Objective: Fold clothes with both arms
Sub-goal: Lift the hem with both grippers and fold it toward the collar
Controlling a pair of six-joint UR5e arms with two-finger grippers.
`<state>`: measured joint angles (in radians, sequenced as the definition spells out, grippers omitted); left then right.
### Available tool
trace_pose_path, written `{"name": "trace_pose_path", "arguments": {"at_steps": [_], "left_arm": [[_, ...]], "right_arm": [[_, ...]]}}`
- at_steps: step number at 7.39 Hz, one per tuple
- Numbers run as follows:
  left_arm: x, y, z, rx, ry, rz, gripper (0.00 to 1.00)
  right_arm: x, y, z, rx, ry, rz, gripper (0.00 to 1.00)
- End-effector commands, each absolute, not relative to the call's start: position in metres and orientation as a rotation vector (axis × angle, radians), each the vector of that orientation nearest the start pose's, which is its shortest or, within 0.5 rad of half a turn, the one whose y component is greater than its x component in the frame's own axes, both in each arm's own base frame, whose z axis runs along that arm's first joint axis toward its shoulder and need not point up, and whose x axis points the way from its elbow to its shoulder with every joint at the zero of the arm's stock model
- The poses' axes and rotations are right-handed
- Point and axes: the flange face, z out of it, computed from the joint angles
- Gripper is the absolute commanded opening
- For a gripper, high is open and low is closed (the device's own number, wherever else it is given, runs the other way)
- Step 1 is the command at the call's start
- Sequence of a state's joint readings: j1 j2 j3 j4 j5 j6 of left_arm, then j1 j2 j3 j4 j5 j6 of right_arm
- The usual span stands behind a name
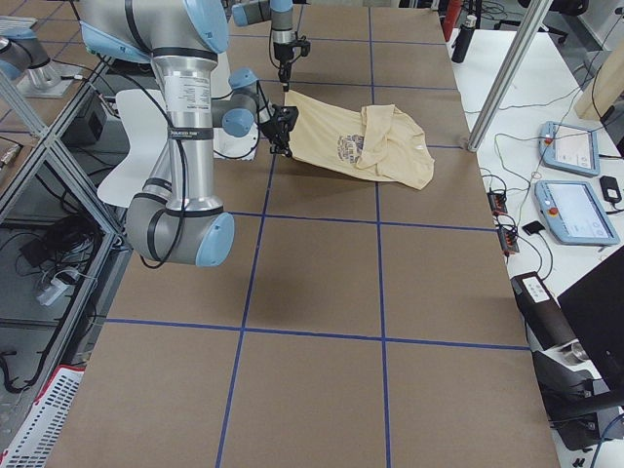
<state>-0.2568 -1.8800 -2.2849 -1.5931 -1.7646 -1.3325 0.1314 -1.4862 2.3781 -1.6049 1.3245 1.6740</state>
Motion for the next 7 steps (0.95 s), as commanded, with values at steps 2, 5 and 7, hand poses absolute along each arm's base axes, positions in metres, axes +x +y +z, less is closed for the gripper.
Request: {"name": "trace_pose_path", "arguments": {"at_steps": [2, 5, 7], "left_arm": [[0.307, -0.184, 0.134, 0.016, 1.138, 0.151, 0.0], [0.373, -0.22, 0.161, 0.049, 0.996, 0.089, 0.0], [0.42, -0.296, 0.171, 0.184, 0.877, 0.055, 0.0]], "right_arm": [[-0.3, -0.147, 0.19, 0.067, -0.938, 0.161, 0.0], [-0.345, -0.199, 0.197, 0.142, -0.876, 0.285, 0.0], [-0.413, -0.289, 0.187, 0.249, -0.793, 0.346, 0.0]]}}
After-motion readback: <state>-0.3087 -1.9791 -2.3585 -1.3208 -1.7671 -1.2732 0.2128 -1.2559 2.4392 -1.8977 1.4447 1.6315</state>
